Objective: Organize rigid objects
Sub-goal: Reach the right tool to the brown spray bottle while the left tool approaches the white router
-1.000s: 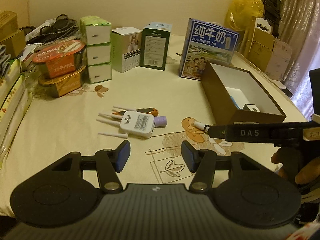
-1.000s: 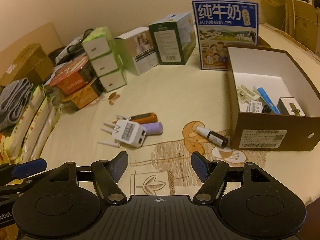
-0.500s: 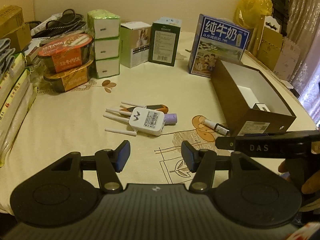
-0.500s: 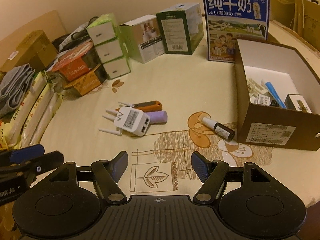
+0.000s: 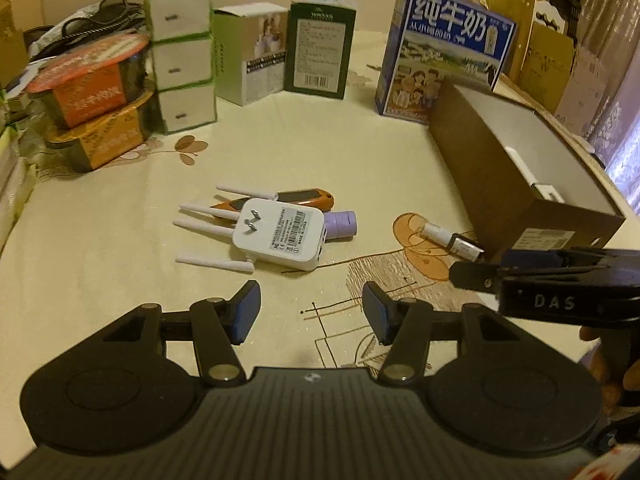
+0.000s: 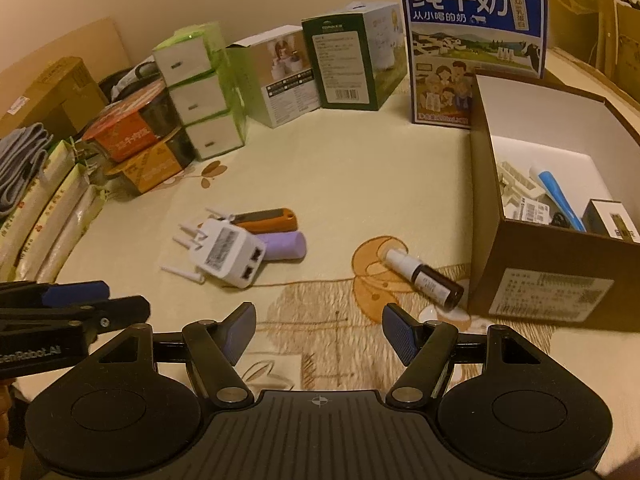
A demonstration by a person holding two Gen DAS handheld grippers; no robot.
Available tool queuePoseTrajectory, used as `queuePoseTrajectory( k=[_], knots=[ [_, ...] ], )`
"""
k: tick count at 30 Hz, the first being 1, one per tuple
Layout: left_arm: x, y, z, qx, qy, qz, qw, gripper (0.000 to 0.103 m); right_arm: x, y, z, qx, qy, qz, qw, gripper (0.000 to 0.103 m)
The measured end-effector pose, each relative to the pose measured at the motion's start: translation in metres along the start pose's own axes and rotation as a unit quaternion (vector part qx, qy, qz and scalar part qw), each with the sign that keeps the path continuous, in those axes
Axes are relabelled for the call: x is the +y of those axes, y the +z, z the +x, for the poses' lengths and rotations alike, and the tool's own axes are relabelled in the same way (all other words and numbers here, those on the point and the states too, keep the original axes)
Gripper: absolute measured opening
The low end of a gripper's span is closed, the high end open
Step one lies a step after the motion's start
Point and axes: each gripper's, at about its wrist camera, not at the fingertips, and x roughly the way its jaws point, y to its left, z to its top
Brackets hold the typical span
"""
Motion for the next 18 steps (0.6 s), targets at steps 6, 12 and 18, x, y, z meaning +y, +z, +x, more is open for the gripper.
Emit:
queuePoseTrajectory(
  k=[6,12,18],
  knots=[
    [-0.002,0.006,0.041,0.003,0.014,0.023,0.9996,0.052,-0.018,0.005,0.024,0.000,-0.003,0.010,1.000,0.067],
    [-0.003,0.017,0.077,0.002,0.032,0.037,0.9988,0.052,-0.031,0.009,0.045,-0.011,-0.023,0.011,1.000,0.067],
    [-0.008,0.019,0.099,-0.006,0.052,0.063,0.9967,0.052,-0.037,0.012,0.063,-0.027,-0.053,0.003,0.998,0.067]
  ],
)
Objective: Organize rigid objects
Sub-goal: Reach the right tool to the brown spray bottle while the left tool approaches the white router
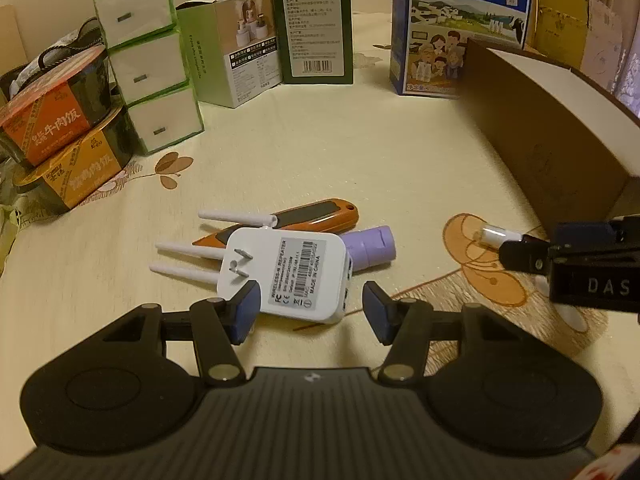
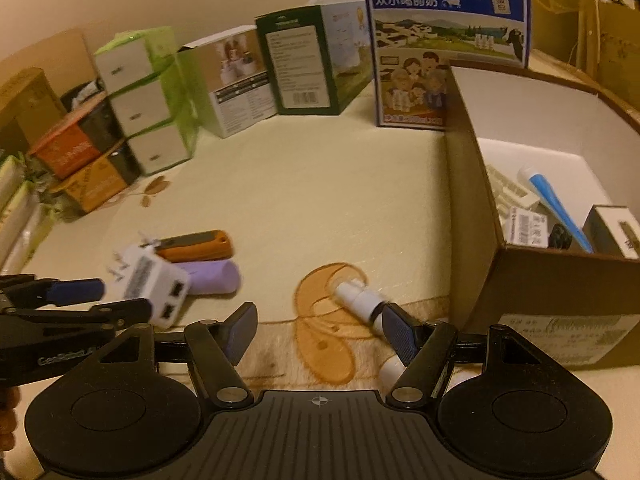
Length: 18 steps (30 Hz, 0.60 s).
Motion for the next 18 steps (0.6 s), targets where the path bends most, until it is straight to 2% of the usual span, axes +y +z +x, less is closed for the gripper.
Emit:
queuePoseTrajectory(
  k=[4,7,11,15,18],
  knots=[
    [0.005,-0.003,0.007,-0.001,0.018,-0.001,0.9998,0.055,-0.001,-0.001,0.013,-0.003,-0.028,-0.019,0.999,0.067],
    [0.016,-0.006,0.008,0.002,0.013,-0.018,0.9997,0.055,-0.002,-0.007,0.023,0.007,-0.042,-0.026,0.999,0.067],
    [0.031,-0.013,0.004,0.006,0.027,-0.028,0.9992,0.055,0.001,-0.013,0.027,0.007,-0.057,-0.052,0.997,0.067],
    [0.054,-0.026,-0.002,0.018,0.050,-0.048,0.9975,0.055,0.007,-0.013,0.024,0.018,-0.024,-0.057,0.998,0.067],
    [0.074,-0.037,-0.004,0.032,0.070,-0.069,0.9946,0.054,0.013,-0.014,0.027,0.046,0.012,-0.038,0.998,0.063]
  ],
)
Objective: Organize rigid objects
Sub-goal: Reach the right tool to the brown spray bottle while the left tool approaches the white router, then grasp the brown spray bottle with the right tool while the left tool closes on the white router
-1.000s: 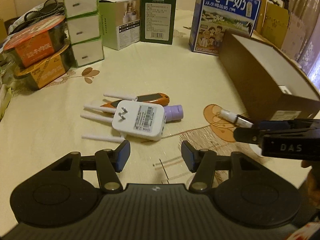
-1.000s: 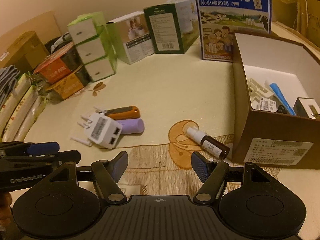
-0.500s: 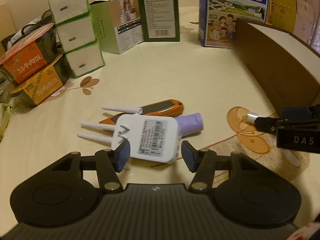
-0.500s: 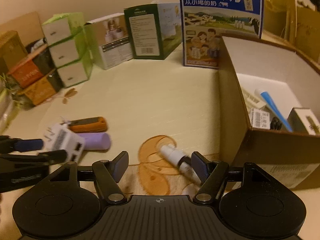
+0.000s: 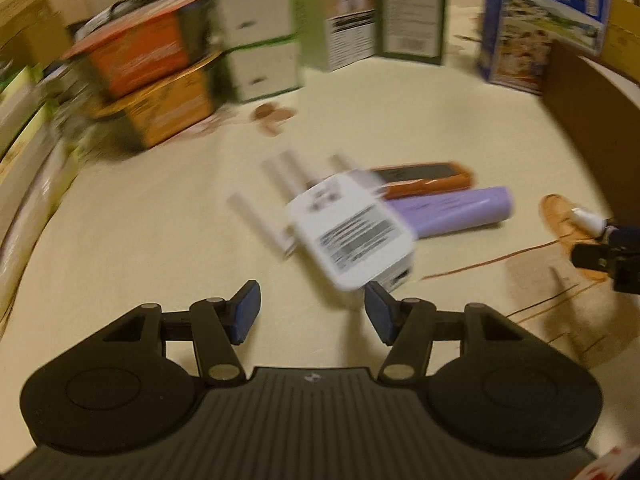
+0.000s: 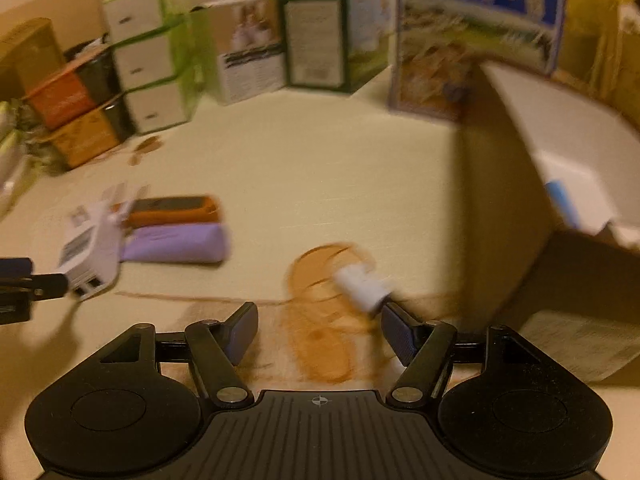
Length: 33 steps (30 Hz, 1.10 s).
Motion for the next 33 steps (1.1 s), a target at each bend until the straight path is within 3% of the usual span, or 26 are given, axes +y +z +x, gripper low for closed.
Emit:
queuePoseTrajectory(
  k=[2,8,12,16,19,21,24,30,32,33],
  knots=[
    [0.012,-0.003,-0.001,0.010,0.000,-0.019,0.9998,0.052,0.005,0.000,-0.002,-0.008,-0.005,-0.006,1.000,0.063],
    [0.008,0.006,-0.013,0.000,-0.074,-0.056,0.9957,0.057,0.005,0.003,-0.009,-0.054,-0.073,-0.047,0.995,0.063],
    [-0.009,0.017,-0.010,-0.010,-0.080,-0.050,0.9955,0.061,-0.004,-0.005,0.000,-0.038,-0.122,-0.033,0.991,0.063],
    [-0.013,0.022,-0.007,-0.012,-0.075,-0.045,0.9961,0.061,-0.007,-0.017,0.011,-0.023,-0.126,-0.031,0.991,0.063],
    [-0.012,0.023,-0.005,-0.012,-0.071,-0.046,0.9963,0.061,-0.017,-0.017,0.008,-0.021,-0.078,0.019,0.997,0.061],
    [-0.011,0.023,-0.003,-0.011,-0.068,-0.048,0.9965,0.062,-0.014,-0.015,0.004,-0.024,-0.051,0.020,0.998,0.060],
    [-0.010,0.024,0.002,-0.006,-0.063,-0.053,0.9966,0.062,-0.007,-0.011,0.007,-0.022,-0.052,0.012,0.998,0.060],
    [-0.012,0.030,0.013,0.001,-0.056,-0.067,0.9962,0.063,-0.017,-0.001,0.019,-0.012,-0.042,0.066,0.997,0.059],
    [-0.011,0.032,0.018,0.004,-0.051,-0.070,0.9962,0.062,-0.016,0.003,0.020,-0.009,-0.047,0.065,0.997,0.051],
    [-0.011,0.033,0.021,0.005,-0.048,-0.070,0.9964,0.061,-0.015,0.004,0.021,-0.007,-0.052,0.061,0.997,0.041]
  ],
)
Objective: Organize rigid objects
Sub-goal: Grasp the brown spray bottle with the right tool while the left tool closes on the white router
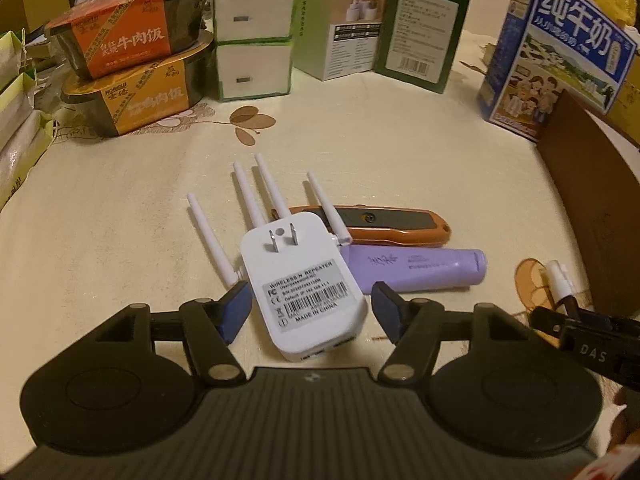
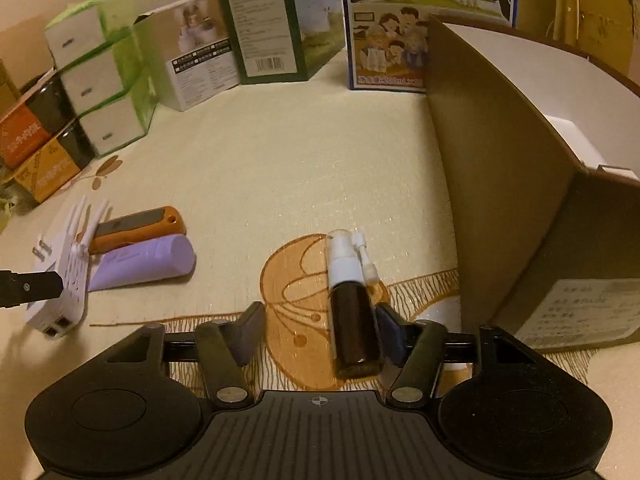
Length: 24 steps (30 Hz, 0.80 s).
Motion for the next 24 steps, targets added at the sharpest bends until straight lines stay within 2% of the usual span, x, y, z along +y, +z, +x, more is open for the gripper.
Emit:
queuePoseTrajectory(
  k=[1,3,12,13,14,17,20,21,23,24],
  knots=[
    [0.000,0.001,0.002,0.001,0.000,0.001,1.0000,0.061,0.000,0.000,0.000,0.000,-0.002,-0.002,1.000,0.031],
    [0.001,0.001,0.003,0.001,-0.001,0.003,1.0000,0.061,0.000,-0.001,-0.001,0.000,0.004,-0.006,1.000,0.022],
    [0.007,-0.018,-0.015,-0.004,0.003,0.040,0.9992,0.048,0.025,-0.031,-0.022,0.014,0.047,-0.066,0.997,0.020],
    [0.008,-0.021,-0.019,-0.005,-0.002,0.047,0.9989,0.032,0.029,-0.036,-0.026,0.018,0.054,-0.076,0.995,0.020],
    [0.008,-0.025,-0.025,-0.011,-0.008,0.056,0.9983,0.027,0.034,-0.041,-0.030,0.021,0.061,-0.087,0.994,0.020],
    [0.006,-0.038,-0.038,-0.002,-0.004,0.089,0.9961,0.020,0.042,-0.057,-0.042,0.030,0.084,-0.109,0.990,0.020],
    [0.009,-0.049,-0.045,0.005,-0.002,0.089,0.9960,0.023,0.045,-0.069,-0.052,0.031,0.085,-0.116,0.989,0.020],
    [0.010,-0.051,-0.046,0.002,-0.005,0.090,0.9959,0.026,0.044,-0.070,-0.054,0.029,0.085,-0.112,0.990,0.020],
    [0.012,-0.051,-0.047,-0.003,0.000,0.094,0.9956,0.040,0.042,-0.070,-0.054,0.029,0.081,-0.108,0.990,0.021],
    [0.012,-0.049,-0.047,-0.007,0.001,0.095,0.9955,0.042,0.041,-0.068,-0.053,0.029,0.080,-0.109,0.990,0.021]
  ],
)
